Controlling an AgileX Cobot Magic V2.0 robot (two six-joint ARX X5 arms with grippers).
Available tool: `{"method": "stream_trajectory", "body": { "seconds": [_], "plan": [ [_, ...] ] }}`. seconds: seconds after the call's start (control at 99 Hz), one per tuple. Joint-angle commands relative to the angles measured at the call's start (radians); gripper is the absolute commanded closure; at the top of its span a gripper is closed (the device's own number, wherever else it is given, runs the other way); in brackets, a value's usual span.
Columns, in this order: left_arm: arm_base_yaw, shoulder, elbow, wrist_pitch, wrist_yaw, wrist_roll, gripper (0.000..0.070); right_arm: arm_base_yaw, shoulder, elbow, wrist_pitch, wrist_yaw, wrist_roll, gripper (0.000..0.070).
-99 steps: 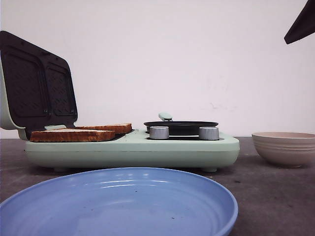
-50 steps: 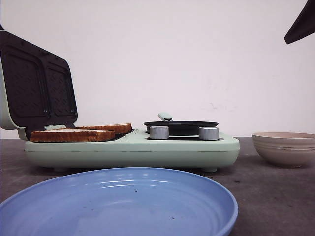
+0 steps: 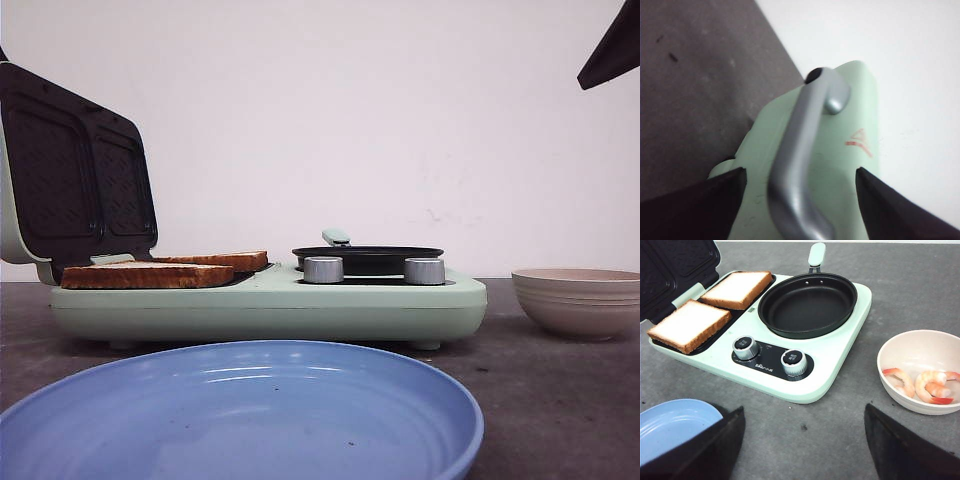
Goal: Make breakfast with bread and shrimp
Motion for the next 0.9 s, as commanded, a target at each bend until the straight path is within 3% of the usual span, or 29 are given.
{"method": "stream_trajectory", "body": {
  "seconds": [0.0, 0.232, 0.394, 0.606, 0.889],
  "plan": [
    [0.0, 0.018, 0.005, 0.013, -0.001, -0.006, 0.0307, 0.004, 0.005, 0.009, 0.007, 0.0, -0.011, 0.0249],
    [0.0, 0.049, 0.006, 0.019, 0.005, -0.006, 0.0326, 0.004, 0.005, 0.009, 0.007, 0.0, -0.01, 0.0249],
    [-0.002, 0.06, 0.005, 0.019, 0.016, -0.005, 0.0517, 0.004, 0.005, 0.009, 0.007, 0.0, -0.01, 0.0249],
    [-0.012, 0.061, 0.006, 0.049, 0.013, -0.003, 0.0694, 0.004, 0.005, 0.009, 0.007, 0.0, -0.01, 0.0249],
    [-0.042, 0.061, 0.005, 0.064, 0.011, 0.006, 0.0696, 0.004, 0.005, 0.009, 0.007, 0.0, -0.01, 0.0249]
  ]
}}
